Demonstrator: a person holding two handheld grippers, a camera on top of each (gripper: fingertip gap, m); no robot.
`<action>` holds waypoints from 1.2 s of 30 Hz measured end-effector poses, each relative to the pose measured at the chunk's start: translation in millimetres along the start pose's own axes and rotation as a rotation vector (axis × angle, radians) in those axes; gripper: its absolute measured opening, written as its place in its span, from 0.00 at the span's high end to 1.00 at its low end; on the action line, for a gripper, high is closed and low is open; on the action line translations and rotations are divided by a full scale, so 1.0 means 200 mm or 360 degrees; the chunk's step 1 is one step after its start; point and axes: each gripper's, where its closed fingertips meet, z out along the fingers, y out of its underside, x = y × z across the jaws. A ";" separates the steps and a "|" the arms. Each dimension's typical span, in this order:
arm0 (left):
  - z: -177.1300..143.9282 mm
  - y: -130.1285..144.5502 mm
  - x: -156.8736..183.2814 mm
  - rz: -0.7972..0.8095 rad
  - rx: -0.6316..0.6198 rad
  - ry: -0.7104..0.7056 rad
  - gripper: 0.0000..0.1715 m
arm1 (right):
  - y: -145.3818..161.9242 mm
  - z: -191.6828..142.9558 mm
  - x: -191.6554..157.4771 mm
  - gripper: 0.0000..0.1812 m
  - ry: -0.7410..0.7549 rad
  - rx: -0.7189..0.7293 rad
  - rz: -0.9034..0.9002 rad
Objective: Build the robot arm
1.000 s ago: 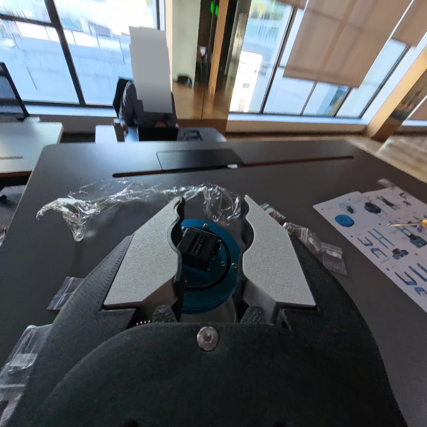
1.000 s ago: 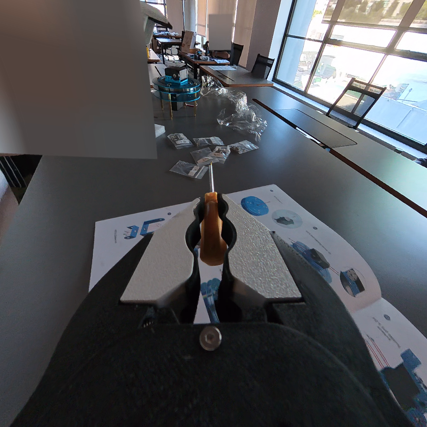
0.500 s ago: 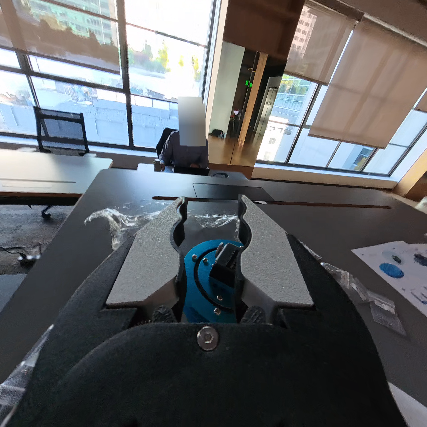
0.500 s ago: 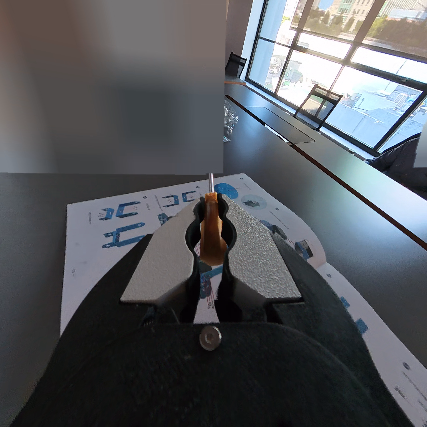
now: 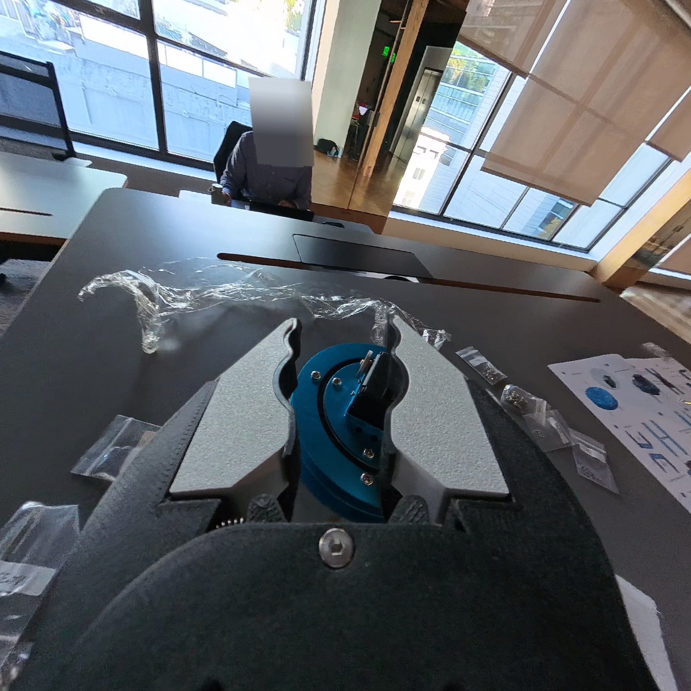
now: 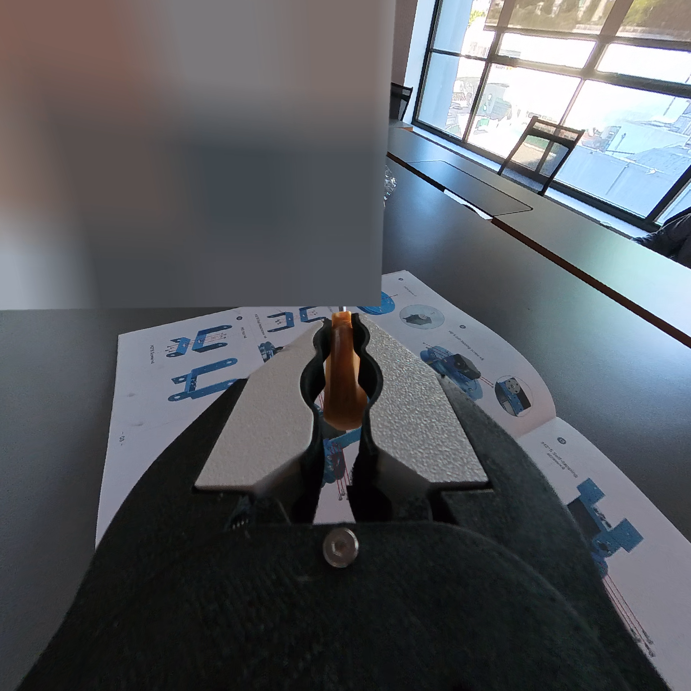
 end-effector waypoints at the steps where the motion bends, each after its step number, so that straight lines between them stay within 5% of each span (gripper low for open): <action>1: 0.01 0.01 0.00 -0.0010 -0.0007 0.0008 0.75 | 0.00 0.00 0.00 0.95 -0.0005 -0.0001 0.0002; 36: -0.01 0.00 -0.10 -0.0155 0.0058 0.0026 0.77 | -0.01 0.02 -0.04 0.95 0.0016 -0.0031 -0.0136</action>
